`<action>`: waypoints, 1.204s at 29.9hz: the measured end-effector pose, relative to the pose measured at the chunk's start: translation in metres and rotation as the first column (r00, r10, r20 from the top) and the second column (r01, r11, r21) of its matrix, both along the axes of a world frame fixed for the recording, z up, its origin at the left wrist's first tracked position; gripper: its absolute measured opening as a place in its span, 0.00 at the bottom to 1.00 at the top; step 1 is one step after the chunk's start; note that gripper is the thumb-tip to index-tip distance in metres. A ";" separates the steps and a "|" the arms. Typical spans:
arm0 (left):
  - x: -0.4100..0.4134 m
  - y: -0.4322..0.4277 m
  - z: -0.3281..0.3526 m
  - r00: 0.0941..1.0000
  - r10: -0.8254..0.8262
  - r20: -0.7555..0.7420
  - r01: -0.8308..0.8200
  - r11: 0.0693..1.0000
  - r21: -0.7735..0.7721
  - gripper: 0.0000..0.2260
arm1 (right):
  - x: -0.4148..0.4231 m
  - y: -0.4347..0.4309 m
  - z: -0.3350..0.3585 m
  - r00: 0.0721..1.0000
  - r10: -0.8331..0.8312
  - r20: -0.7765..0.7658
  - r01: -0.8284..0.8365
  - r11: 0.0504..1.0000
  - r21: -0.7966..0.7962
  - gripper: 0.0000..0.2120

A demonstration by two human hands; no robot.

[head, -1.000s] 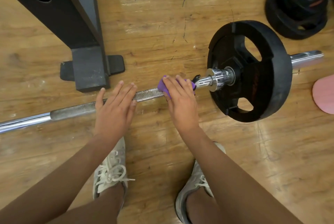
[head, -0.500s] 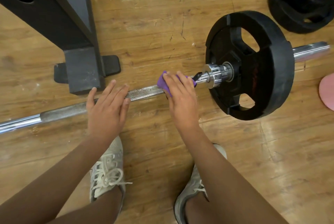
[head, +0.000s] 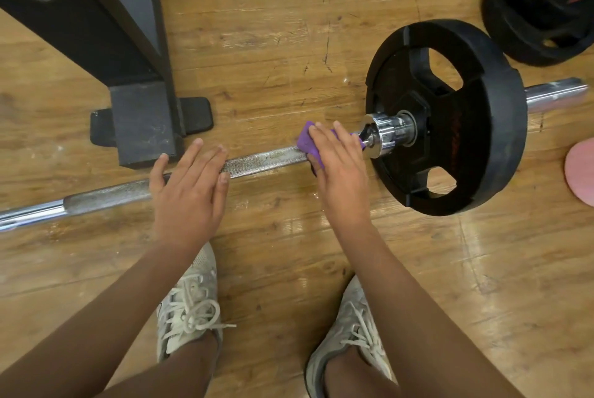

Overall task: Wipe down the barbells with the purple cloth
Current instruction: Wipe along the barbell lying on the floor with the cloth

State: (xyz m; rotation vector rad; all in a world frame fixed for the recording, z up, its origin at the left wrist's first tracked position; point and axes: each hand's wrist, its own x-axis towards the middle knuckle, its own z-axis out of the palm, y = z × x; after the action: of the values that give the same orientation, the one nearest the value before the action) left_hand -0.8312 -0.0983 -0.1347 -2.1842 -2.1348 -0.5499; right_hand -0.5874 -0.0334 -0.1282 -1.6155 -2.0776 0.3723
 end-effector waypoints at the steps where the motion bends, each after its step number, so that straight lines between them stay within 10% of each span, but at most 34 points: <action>1: 0.000 0.000 0.000 1.000 0.000 0.005 0.000 1.000 -0.006 0.17 | 0.006 0.004 0.001 1.000 -0.023 0.003 0.023 1.000 -0.005 0.25; 19: 0.012 0.011 0.028 0.988 -0.016 0.157 0.053 0.969 -0.240 0.19 | -0.008 0.005 0.008 0.979 -0.196 -0.063 0.192 0.979 -0.062 0.20; 36: 0.051 0.036 0.033 0.969 -0.236 0.073 0.245 0.885 -0.395 0.26 | 0.002 0.005 0.013 1.000 -0.014 0.026 0.016 0.995 -0.100 0.24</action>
State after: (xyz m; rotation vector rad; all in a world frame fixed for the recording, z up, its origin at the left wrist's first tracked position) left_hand -0.7800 -0.0628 -0.1013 -2.6926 -2.1575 -0.1445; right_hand -0.5851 -0.0283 -0.1153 -1.7008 -2.0948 0.4600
